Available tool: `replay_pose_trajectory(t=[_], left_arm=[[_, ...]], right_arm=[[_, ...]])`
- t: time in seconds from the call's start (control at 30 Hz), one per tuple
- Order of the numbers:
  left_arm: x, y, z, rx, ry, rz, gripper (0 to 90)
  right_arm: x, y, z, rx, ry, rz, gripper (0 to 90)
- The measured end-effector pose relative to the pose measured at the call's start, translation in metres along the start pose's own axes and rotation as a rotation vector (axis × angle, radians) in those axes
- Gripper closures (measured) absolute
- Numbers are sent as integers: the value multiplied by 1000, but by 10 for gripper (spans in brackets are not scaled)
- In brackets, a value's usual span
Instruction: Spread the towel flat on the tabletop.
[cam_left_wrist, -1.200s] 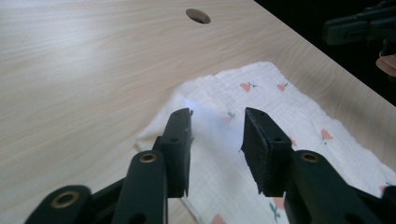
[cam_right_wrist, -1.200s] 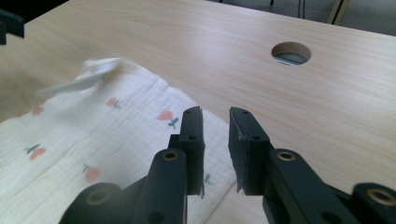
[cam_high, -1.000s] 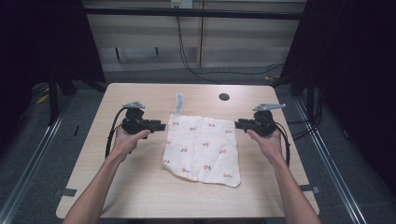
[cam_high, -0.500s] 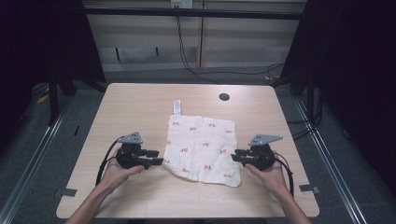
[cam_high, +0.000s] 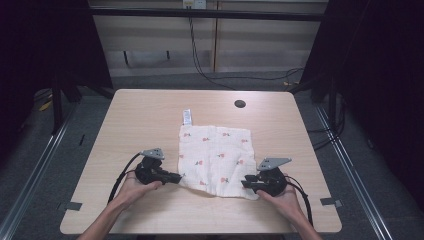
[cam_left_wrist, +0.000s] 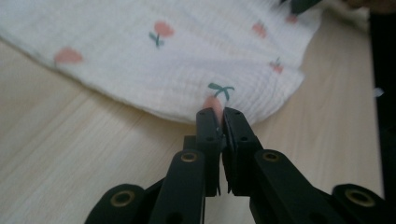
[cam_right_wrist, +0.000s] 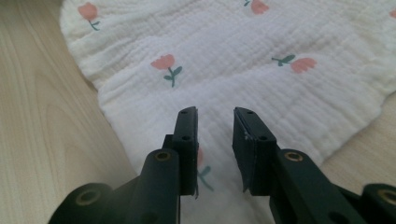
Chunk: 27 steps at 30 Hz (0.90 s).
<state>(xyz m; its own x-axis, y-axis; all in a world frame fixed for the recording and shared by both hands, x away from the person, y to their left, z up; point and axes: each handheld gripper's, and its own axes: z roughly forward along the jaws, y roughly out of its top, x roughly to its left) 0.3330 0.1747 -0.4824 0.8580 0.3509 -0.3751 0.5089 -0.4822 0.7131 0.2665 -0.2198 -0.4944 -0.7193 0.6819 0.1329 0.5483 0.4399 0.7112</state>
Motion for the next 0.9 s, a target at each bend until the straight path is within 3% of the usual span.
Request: replay_pose_trajectory(t=[0.1, 0.2, 0.27, 0.4, 0.5, 0.67, 0.7, 0.77, 0.9], left_arm=[[-4, 5, -9, -68, -22, -1, 853], [-3, 7, -17, -87, 3, -10, 730], [-2, 6, -20, -93, 33, -11, 716], [-1, 7, -9, -41, 72, 11, 694], [-2, 9, 9, 23, 111, 30, 587], [-6, 12, 27, 81, 105, 75, 560], [-8, 11, 29, 94, 120, 88, 560], [-8, 10, 33, 104, 128, 106, 560], [-4, 8, 36, 97, 130, 92, 540]], right_arm=[[0, -1, 3, 13, 0, 2, 705], [1, -1, 4, 11, 5, -4, 694], [2, 0, 2, 6, 1, -5, 693], [-2, 2, 1, -7, -5, 0, 673], [-9, 7, 1, -20, -36, 12, 623], [-24, 19, 5, -35, -70, 19, 594], [-26, 20, 6, -24, -86, 15, 585], [-31, 20, 8, -17, -96, 21, 571], [-34, 18, 7, -12, -112, 39, 533]])
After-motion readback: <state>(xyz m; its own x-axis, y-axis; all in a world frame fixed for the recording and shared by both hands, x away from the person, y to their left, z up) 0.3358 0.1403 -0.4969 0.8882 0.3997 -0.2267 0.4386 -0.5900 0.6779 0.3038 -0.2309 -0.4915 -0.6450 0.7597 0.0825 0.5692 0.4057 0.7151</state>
